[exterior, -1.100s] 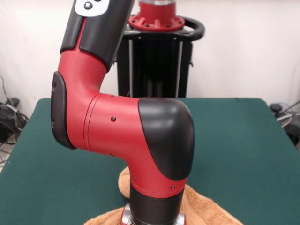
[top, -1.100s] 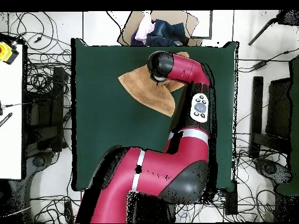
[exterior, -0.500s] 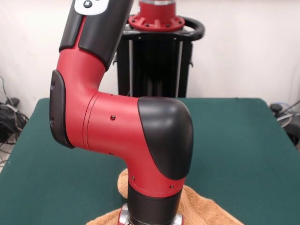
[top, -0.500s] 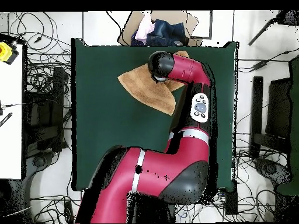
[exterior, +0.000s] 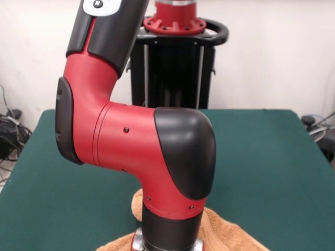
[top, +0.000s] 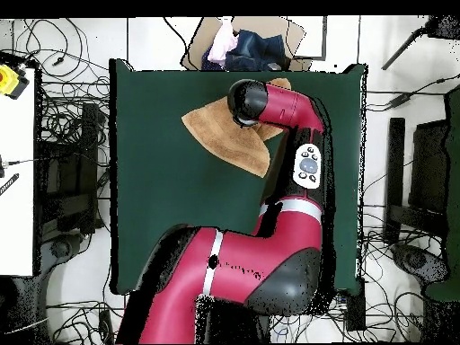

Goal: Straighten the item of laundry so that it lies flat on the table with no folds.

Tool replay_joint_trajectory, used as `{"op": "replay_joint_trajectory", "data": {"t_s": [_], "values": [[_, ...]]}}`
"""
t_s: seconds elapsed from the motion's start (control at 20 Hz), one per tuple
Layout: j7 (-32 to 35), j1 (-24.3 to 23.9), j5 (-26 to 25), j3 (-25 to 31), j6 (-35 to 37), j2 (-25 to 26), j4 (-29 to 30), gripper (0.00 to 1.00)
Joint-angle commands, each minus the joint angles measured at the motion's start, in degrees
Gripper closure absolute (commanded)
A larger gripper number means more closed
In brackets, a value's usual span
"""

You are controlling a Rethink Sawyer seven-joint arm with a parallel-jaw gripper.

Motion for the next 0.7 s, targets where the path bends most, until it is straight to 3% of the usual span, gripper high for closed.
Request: {"op": "replay_joint_trajectory", "data": {"t_s": [0.05, 0.45, 0.55, 0.7], "values": [[9.2, 0.4, -4.0, -0.5, -7.8, -1.0, 9.9, 0.00], [6.3, -1.2, -2.5, 2.5, -8.3, -0.4, 10.6, 0.00], [1.5, -3.3, -2.8, 5.8, -10.5, 4.2, 5.5, 0.00], [-7.1, -6.2, -3.2, 11.7, -12.7, 14.3, -6.6, 0.00]]}}
